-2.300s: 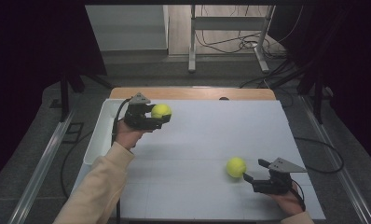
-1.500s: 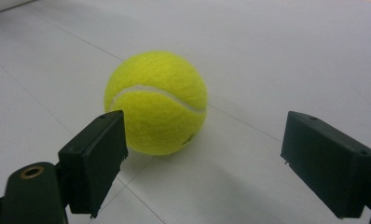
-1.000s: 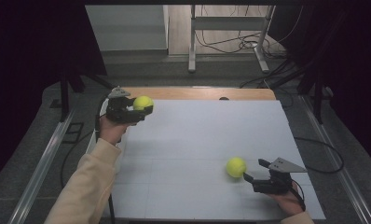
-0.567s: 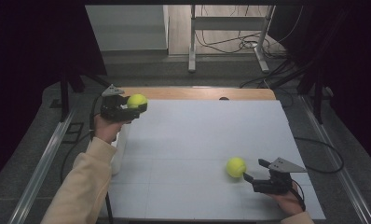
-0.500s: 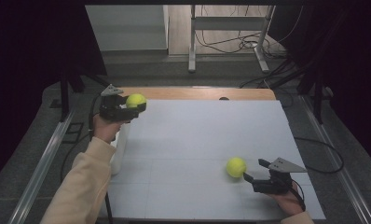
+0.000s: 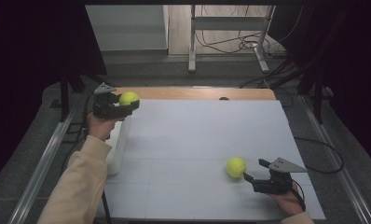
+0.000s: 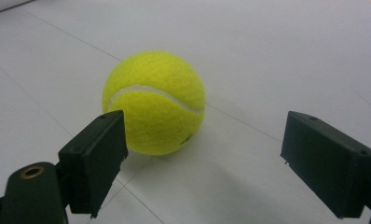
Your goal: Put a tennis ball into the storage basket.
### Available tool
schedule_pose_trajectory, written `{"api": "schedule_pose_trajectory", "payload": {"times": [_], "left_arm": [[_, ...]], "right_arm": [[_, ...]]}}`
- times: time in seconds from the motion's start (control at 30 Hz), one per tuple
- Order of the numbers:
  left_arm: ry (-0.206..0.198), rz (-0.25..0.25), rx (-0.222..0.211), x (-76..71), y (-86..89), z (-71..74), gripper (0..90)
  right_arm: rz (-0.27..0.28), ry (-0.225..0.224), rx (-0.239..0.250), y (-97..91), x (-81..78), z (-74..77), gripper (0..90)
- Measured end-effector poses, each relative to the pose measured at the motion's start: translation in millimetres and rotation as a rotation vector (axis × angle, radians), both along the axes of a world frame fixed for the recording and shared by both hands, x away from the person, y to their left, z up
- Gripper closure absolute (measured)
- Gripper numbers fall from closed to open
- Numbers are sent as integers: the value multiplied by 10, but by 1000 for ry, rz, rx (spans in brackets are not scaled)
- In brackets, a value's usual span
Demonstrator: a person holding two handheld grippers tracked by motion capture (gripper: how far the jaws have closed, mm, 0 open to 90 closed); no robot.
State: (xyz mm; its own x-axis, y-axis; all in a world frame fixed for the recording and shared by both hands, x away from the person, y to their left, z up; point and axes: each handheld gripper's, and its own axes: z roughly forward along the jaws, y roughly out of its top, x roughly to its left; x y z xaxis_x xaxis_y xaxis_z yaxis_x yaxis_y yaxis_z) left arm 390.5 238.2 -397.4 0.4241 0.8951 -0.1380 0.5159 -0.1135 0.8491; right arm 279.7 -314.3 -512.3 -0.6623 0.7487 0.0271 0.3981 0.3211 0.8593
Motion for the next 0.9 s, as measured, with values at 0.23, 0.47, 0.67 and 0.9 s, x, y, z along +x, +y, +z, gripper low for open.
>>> {"api": "schedule_pose_trajectory", "payload": {"times": [0.23,0.47,0.67,0.9], "left_arm": [[9,32,2,22,106,-22,265],[16,60,9,40,197,-35,265],[21,75,7,49,242,-51,265],[30,95,4,63,306,-72,264]], "right_arm": [[0,-1,-1,-2,0,0,146],[0,-1,-1,-3,-1,0,146],[0,0,-2,-3,-1,0,146],[-2,1,-2,-6,1,-1,146]]}}
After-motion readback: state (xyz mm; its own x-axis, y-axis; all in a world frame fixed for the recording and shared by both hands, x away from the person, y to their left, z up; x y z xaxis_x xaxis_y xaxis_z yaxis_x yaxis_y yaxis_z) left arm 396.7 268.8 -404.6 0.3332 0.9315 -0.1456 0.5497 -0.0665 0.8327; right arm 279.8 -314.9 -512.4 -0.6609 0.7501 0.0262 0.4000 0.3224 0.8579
